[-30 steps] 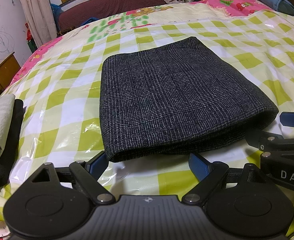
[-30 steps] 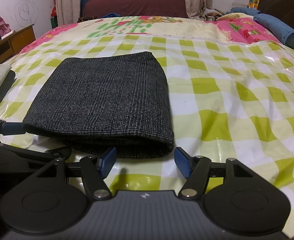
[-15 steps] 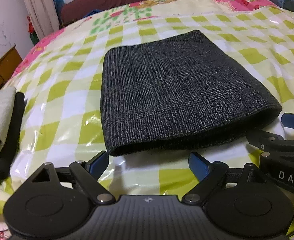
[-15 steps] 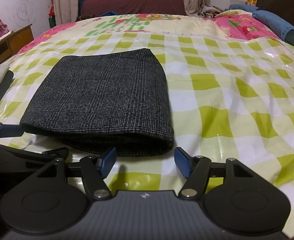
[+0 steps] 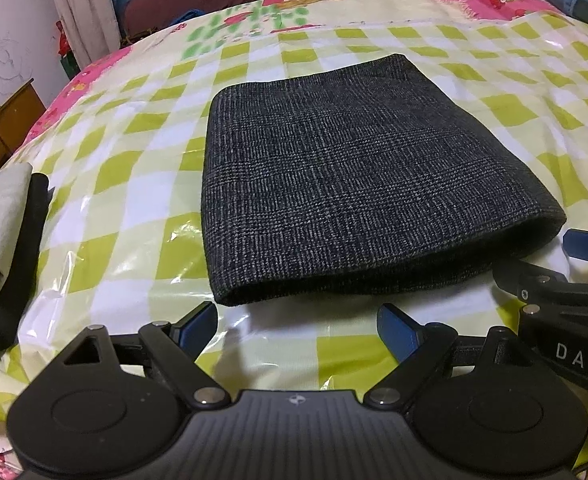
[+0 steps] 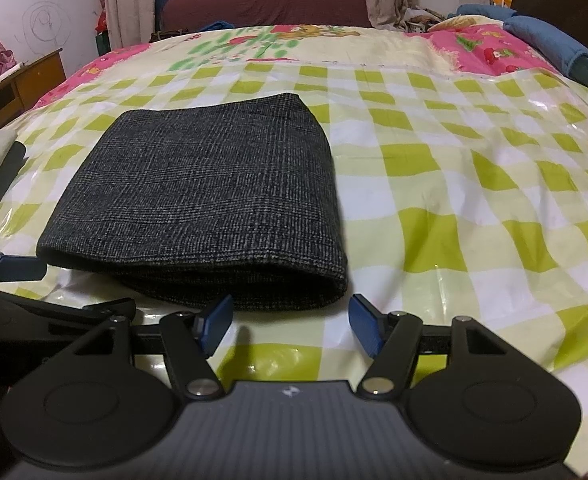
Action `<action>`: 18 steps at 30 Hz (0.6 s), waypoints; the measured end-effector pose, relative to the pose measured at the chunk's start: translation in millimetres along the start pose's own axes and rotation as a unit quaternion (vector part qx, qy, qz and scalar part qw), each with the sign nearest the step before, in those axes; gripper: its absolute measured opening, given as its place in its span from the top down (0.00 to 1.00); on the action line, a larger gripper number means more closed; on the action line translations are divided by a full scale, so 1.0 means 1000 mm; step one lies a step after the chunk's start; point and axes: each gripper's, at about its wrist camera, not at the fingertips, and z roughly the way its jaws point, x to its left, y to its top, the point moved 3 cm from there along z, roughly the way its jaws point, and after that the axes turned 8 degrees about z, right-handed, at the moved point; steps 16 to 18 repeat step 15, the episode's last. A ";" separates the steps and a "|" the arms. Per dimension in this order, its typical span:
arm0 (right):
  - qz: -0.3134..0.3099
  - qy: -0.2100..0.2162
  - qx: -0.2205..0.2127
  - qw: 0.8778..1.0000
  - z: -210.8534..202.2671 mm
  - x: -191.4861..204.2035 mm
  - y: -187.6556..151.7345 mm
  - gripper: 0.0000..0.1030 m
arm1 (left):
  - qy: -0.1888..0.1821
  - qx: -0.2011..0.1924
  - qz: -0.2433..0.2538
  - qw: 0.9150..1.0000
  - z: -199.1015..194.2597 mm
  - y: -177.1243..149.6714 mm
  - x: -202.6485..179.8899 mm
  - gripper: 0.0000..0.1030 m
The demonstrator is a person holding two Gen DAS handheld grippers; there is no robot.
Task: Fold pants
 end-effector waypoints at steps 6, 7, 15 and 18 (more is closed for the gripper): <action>0.000 0.000 0.000 1.000 0.000 0.000 0.000 0.37 | 0.000 0.000 0.000 1.000 0.000 0.000 0.000 0.03; 0.000 0.000 0.000 1.000 0.000 0.000 0.000 0.37 | 0.000 0.000 0.000 1.000 0.000 0.000 0.000 0.03; 0.002 0.002 0.000 1.000 0.000 0.000 -0.001 0.36 | 0.003 -0.002 0.001 1.000 0.000 -0.001 0.001 0.03; 0.002 0.002 0.000 1.000 0.000 0.000 -0.001 0.36 | 0.003 -0.002 0.001 1.000 0.000 -0.001 0.001 0.03</action>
